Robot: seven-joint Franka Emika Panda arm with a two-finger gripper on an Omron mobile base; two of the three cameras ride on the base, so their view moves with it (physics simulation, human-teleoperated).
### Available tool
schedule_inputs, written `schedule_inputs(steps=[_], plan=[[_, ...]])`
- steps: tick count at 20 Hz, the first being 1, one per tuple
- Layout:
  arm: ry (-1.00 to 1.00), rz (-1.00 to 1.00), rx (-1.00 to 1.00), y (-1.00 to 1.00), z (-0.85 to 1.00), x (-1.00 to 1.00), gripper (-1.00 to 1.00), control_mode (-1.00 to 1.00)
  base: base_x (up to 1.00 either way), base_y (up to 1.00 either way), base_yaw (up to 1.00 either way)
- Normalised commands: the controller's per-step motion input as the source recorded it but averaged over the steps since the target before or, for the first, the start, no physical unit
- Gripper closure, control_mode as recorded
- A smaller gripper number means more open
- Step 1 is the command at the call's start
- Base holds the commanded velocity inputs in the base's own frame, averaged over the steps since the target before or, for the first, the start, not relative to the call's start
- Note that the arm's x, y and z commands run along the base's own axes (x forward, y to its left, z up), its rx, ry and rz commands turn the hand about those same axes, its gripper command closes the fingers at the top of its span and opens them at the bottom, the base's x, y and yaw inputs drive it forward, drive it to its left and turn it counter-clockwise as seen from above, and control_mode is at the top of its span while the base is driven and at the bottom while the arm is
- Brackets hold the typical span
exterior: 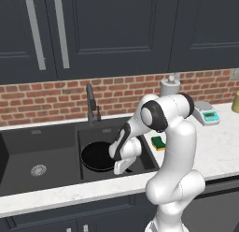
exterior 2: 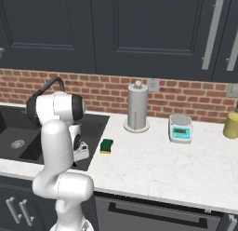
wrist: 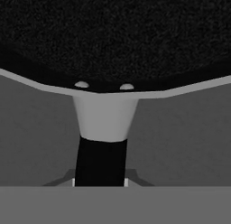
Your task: Pick the pan and sponge and place them into the sink. Then turn on the water.
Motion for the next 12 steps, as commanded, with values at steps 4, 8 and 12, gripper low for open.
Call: schedule_inputs(steps=[4,8,12], plan=[[0.03,0.00,-0.01,0.00,-0.18,0.21,1.00,-1.00,0.00,0.00,0.00],[0.00,0.00,-0.04,0.00,-0.28,0.10,1.00,-1.00,0.00,0.00,0.00],[0.00,0.00,-0.05,0.00,-0.27,0.09,1.00,-1.00,0.00,0.00,0.00]])
